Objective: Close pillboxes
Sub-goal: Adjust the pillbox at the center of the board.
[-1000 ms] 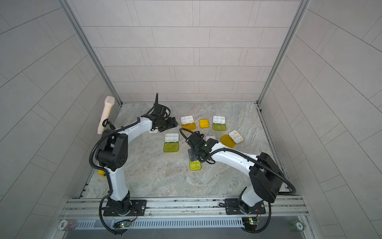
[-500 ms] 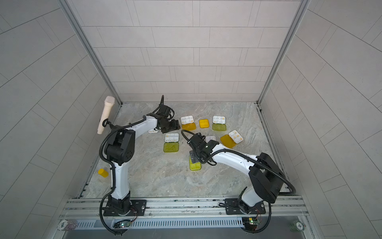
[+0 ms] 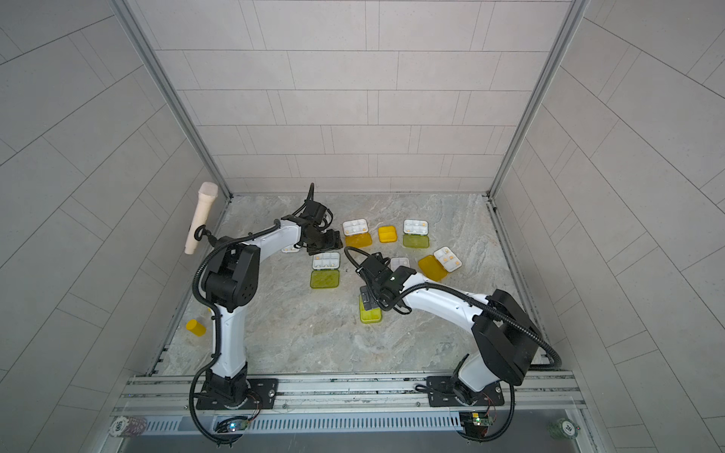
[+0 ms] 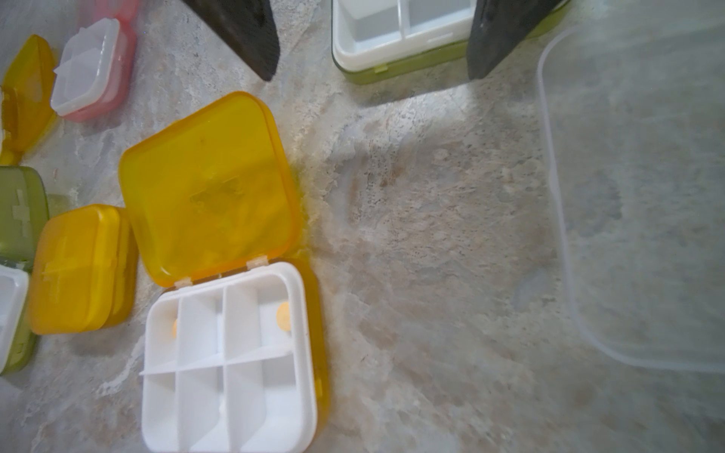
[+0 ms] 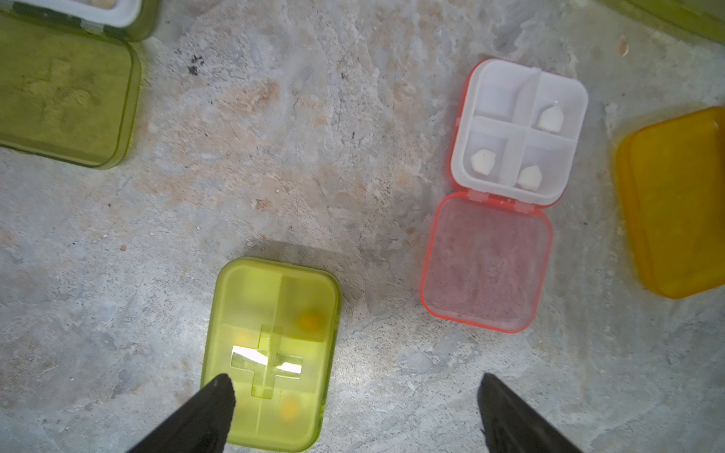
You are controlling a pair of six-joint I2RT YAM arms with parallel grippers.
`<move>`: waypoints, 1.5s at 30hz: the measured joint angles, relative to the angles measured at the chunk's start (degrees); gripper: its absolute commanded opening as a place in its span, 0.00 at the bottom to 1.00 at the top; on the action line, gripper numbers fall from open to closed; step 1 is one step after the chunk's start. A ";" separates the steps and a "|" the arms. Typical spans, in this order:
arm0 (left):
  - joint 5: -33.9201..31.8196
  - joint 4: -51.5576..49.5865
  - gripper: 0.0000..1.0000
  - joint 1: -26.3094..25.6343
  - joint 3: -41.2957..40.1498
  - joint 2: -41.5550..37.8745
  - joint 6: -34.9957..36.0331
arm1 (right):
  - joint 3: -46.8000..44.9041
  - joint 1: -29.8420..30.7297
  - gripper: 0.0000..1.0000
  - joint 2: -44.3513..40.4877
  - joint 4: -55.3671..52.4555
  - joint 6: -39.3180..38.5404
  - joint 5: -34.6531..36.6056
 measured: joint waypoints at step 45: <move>-0.24 14.51 0.79 -1.31 -44.83 -34.56 -8.44 | 11.47 1.88 0.91 5.03 -1.90 -1.88 -10.08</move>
